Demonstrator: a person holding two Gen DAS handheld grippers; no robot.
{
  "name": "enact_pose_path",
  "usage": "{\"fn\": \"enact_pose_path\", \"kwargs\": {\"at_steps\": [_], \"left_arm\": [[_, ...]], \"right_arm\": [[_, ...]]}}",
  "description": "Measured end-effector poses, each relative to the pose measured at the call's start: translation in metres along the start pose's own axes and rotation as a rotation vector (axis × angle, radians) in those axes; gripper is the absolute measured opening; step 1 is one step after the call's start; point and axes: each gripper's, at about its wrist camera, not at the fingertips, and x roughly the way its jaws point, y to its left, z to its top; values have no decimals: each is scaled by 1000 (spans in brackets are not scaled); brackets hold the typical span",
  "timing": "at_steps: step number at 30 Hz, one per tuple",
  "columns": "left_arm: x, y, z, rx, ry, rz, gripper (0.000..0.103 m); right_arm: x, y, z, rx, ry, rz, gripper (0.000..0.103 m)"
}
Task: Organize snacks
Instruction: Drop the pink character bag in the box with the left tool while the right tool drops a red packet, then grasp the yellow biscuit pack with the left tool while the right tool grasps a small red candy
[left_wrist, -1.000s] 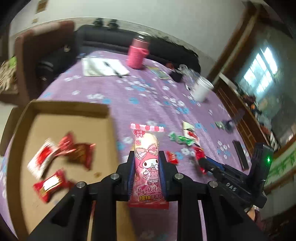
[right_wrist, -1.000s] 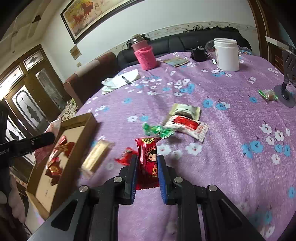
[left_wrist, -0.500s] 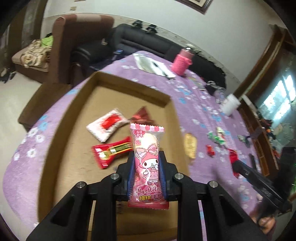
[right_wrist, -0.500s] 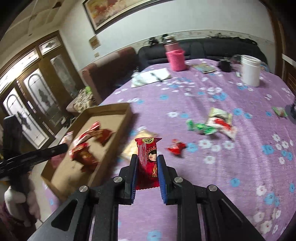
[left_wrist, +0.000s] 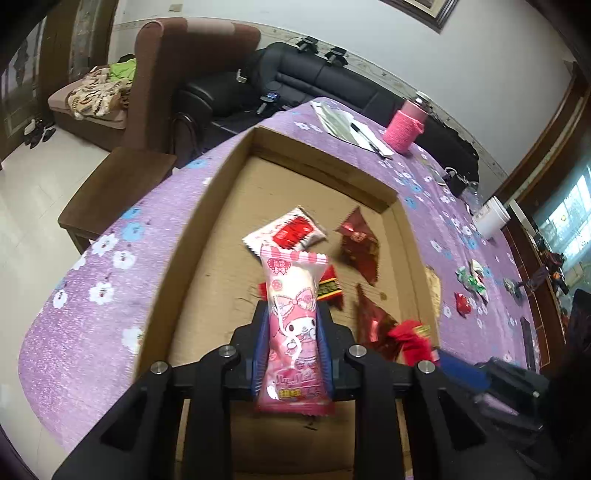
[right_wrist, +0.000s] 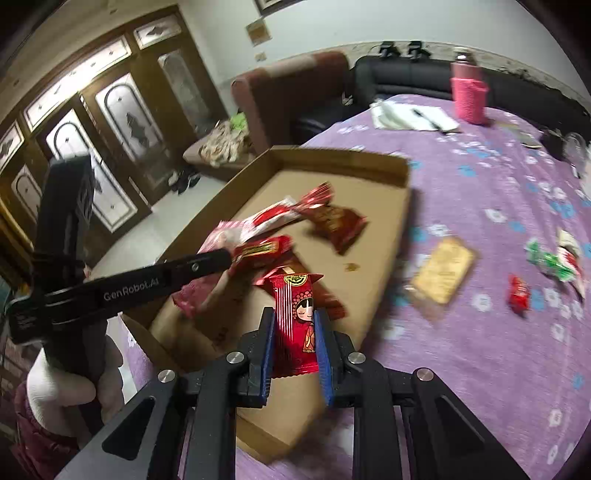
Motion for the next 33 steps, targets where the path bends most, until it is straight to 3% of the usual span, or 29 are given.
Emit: {"fn": "enact_pose_path", "kwargs": {"at_steps": [3,7,10,13,16,24,27,33], "left_arm": [[-4,7,2,-19,-10,-20,28],[-15,9,5,-28,-44,-33,50],[-25,6,7,-32,-77,-40,59],[-31,3,8,-36,-90,-62,67],[-34,-4,8,-30,-96,-84,68],[-30,-51,3,58,-80,-104,77],[-24,-72,0,103,-48,-149,77],[-17,-126,-6,251,-10,-165,76]], "right_arm": [[19,12,3,-20,30,5,23],[29,18,6,-33,28,-7,25],[20,13,7,-14,10,6,26],[-3,-4,8,22,-51,-17,35],[-33,-35,3,78,-111,-75,45],[-75,-138,-21,278,-128,-271,45],[-73,-157,-21,301,-127,-297,45],[-39,-164,-4,283,-95,-290,45]]}}
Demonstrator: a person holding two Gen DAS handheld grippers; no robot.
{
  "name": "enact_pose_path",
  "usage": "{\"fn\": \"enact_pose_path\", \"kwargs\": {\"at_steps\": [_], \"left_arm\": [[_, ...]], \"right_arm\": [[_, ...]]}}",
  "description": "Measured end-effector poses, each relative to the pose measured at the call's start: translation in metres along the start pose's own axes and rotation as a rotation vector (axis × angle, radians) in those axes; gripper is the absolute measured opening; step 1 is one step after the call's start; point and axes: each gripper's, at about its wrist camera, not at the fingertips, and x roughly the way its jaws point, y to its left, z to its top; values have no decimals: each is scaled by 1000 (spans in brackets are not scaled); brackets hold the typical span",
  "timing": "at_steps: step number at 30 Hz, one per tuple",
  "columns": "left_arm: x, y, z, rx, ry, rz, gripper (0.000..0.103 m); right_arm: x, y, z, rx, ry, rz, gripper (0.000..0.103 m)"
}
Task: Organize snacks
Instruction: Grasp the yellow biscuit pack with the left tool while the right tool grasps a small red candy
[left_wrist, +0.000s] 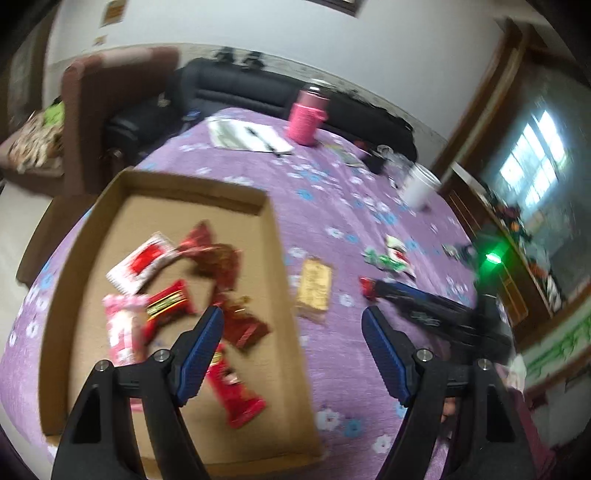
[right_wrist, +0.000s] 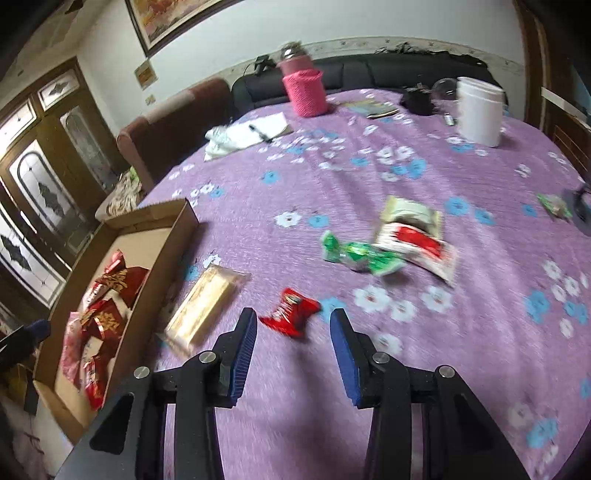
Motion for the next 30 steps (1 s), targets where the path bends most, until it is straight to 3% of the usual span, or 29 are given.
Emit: {"fn": "enact_pose_path", "kwargs": {"at_steps": [3,4,5,11,18,19,20,21,22,23,30], "left_arm": [[10,-25,7,71,9,7,76],[16,-34,10,99,15,7,76],[22,-41,12,120,25,8,76],[94,-73,27,228,154,72,76],[170,-71,34,265,289,254,76],[173,-70,32,264,307,258,73],[174,-72,31,287,303,279,62],[176,-72,28,285,329,258,54],[175,-71,26,276,325,217,38],[173,-73,24,291,330,209,33],[157,-86,2,289,341,126,33]], "right_arm": [[20,8,3,-33,15,-17,45],[25,8,3,-32,20,-22,29],[27,6,2,-26,28,-15,20],[10,-22,-8,11,1,-62,19],[-4,-58,-16,94,-24,-15,19],[-4,-60,-15,100,-23,-6,19],[-4,-61,-15,102,-22,-2,19],[-4,-61,-16,103,-22,0,19],[-4,-61,-16,105,-22,2,19],[-4,-61,-16,108,-20,4,19],[-5,-64,-16,127,-16,13,19]]}}
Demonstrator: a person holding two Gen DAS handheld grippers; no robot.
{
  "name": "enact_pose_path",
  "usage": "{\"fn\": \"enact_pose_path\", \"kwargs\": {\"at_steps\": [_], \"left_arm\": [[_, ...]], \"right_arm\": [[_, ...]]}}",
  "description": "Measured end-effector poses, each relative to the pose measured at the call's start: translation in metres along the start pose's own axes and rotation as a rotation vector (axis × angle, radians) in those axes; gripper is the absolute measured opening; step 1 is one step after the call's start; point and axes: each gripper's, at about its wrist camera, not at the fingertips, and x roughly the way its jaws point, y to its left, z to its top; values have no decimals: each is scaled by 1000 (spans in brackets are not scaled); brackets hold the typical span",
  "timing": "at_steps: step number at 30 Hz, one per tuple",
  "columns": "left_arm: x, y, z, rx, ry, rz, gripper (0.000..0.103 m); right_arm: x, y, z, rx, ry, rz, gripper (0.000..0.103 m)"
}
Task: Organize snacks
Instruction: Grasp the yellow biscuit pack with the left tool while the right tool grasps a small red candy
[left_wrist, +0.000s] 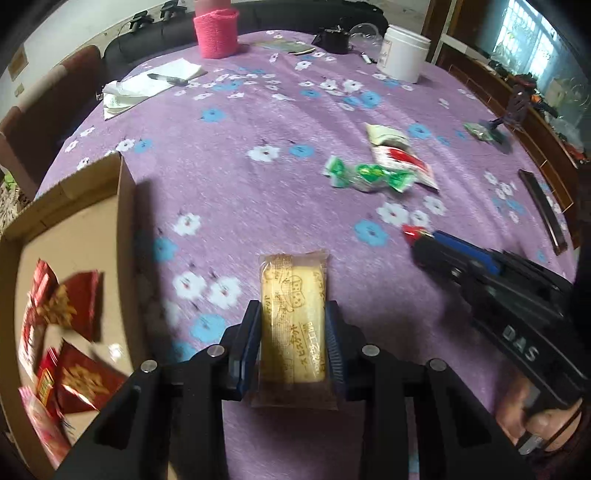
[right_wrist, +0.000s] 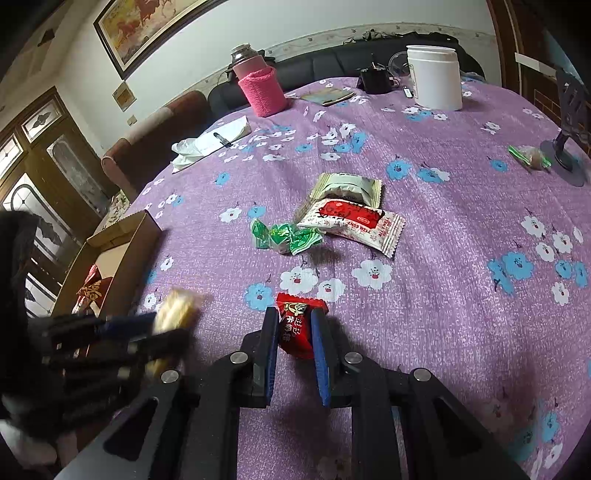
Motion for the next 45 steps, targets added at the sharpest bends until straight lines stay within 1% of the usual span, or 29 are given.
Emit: {"fn": "enact_pose_path", "kwargs": {"at_steps": [3,7,8,11,17,20,23,25,27,30,32,34,36,40,45], "left_arm": [[-5,0,-7,-36,-52,-23,33],[-11,13,-14,-126,-72,-45,33],[-12,15,-17,-129,-82,-47,33],[-16,16,-27,-105,-105,-16,33],[-21,23,-35,-108,-130,-51,32],[-33,21,-37,-124,-171,-88,32],[-53,23,-42,-161,-220,-142,32],[-68,26,-47,-188,-255,-180,32],[-86,31,-53,-206,-290,-200,32],[-108,44,-60,-233,-330,-197,33],[-123,59,-68,-262,-357,-176,33],[-132,74,-75,-291,-377,-163,33],[-140,91,-84,-331,-396,-147,33],[-147,119,-101,-395,-410,-123,33],[-148,144,-126,-448,-396,-93,33]], "right_arm": [[-1,0,-1,0,-1,-4,19],[-2,0,-2,-1,-6,-13,19],[-2,0,-2,-2,-7,-15,19],[-3,0,-2,-3,-9,-19,19],[-3,4,-3,-20,-15,-36,19],[-3,4,-2,-23,-17,-39,19],[-5,4,-3,-21,-30,-51,19],[-9,4,-3,-21,-54,-56,19],[-18,6,-4,-25,-99,-44,19],[-33,11,-4,-36,-160,-30,19],[-49,16,-4,-45,-206,-28,19],[-64,21,-6,-44,-226,-20,19],[-74,27,-7,-46,-227,-6,19],[-91,50,-10,-79,-227,32,19],[-87,85,-11,-116,-181,112,19]]}}
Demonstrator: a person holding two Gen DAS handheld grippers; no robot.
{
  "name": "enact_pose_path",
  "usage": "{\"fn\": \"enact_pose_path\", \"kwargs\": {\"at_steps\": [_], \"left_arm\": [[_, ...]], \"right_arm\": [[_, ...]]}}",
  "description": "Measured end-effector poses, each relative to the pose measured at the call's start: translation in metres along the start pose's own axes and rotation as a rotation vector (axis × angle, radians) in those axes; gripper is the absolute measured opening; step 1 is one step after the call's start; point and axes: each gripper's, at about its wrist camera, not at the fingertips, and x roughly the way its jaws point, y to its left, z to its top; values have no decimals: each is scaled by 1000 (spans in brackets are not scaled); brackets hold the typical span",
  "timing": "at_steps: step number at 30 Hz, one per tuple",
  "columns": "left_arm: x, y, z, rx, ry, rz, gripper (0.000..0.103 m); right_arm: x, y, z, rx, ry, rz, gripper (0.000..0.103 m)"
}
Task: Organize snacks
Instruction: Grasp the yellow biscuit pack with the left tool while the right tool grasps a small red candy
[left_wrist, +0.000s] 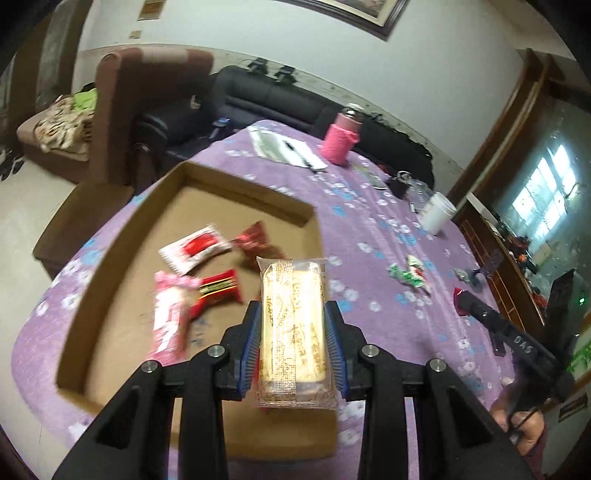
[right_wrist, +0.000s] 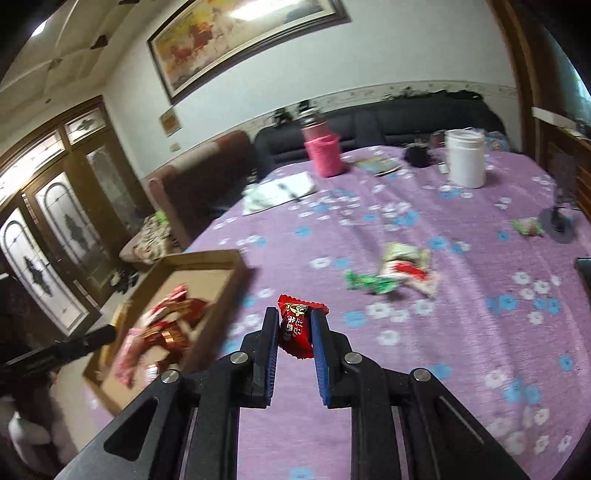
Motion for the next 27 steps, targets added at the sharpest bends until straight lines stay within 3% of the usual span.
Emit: {"fn": "enact_pose_path", "kwargs": {"at_steps": [6,16,27], "left_arm": [[-3,29,-8,-47,17,34,33],[9,43,-13,-47,60,62,33],[28,38,-9,-32,110,49,33]], "right_arm": [[21,54,-10,-76,66,88,19],[56,118,-28,-171,190,193,20],[121,139,-4,-195,277,151,20]]}}
